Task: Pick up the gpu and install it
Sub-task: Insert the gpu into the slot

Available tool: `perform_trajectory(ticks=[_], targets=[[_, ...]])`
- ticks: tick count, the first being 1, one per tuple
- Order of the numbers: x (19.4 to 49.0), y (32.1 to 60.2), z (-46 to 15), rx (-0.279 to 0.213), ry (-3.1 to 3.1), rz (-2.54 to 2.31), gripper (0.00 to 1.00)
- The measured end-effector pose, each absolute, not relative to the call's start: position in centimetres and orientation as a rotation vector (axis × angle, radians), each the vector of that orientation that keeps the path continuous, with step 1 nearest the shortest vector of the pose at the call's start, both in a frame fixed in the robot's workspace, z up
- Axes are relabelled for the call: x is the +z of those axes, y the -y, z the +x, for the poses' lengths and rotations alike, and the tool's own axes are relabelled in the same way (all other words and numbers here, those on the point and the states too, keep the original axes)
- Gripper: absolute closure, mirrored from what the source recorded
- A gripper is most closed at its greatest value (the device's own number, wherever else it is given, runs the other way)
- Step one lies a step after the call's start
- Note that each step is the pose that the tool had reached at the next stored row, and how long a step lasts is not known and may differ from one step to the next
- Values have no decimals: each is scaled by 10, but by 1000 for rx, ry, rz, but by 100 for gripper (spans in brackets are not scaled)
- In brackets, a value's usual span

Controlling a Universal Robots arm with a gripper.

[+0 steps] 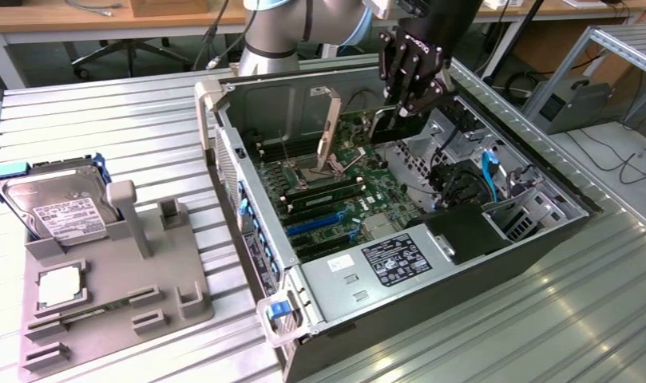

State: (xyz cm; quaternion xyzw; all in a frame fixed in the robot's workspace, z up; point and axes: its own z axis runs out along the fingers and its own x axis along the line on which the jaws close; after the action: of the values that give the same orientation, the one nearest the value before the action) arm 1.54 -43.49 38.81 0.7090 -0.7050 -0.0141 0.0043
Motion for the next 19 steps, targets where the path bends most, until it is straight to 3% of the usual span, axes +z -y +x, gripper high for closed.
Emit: perform_trajectory(ticks=[19], targets=[[375, 435, 13, -44, 2209, 2221, 73]])
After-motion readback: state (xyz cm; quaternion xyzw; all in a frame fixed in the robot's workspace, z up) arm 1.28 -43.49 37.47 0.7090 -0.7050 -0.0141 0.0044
